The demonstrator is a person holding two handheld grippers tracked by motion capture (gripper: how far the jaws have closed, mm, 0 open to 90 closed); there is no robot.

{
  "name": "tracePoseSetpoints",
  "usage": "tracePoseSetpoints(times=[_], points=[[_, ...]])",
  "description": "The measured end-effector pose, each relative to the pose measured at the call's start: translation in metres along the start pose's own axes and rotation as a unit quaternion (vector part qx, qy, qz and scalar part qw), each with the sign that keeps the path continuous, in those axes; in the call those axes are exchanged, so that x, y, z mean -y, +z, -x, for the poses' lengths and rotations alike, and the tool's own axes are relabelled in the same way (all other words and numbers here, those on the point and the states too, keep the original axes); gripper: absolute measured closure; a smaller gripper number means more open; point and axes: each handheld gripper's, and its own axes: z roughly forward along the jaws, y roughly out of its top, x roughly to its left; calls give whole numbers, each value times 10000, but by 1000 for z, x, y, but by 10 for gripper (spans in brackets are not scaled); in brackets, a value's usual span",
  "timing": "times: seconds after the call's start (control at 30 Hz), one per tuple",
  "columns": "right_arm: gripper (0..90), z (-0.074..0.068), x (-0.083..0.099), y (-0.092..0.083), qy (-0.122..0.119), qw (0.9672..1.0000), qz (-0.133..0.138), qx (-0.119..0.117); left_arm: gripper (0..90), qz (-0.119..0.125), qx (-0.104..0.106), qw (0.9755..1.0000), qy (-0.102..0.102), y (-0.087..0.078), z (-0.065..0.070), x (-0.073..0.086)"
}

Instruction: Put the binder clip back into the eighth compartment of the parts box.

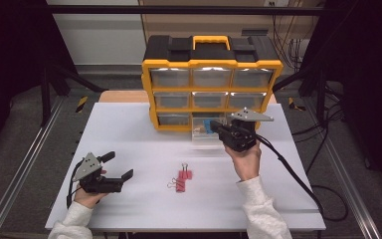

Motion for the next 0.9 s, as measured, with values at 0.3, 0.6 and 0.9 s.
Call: tracePoseSetpoints(times=[0.3,0.6,0.9], points=[[891,13,-6,21,142,9998,-33,161,33,-3,-2,10000,-3,0,0,0],[891,24,-6,39,306,9991,-160,249,32,-14,-5,10000,5,0,0,1],[891,31,3,60,474,9972,-461,342,32,3,-3,10000,-9,0,0,0]])
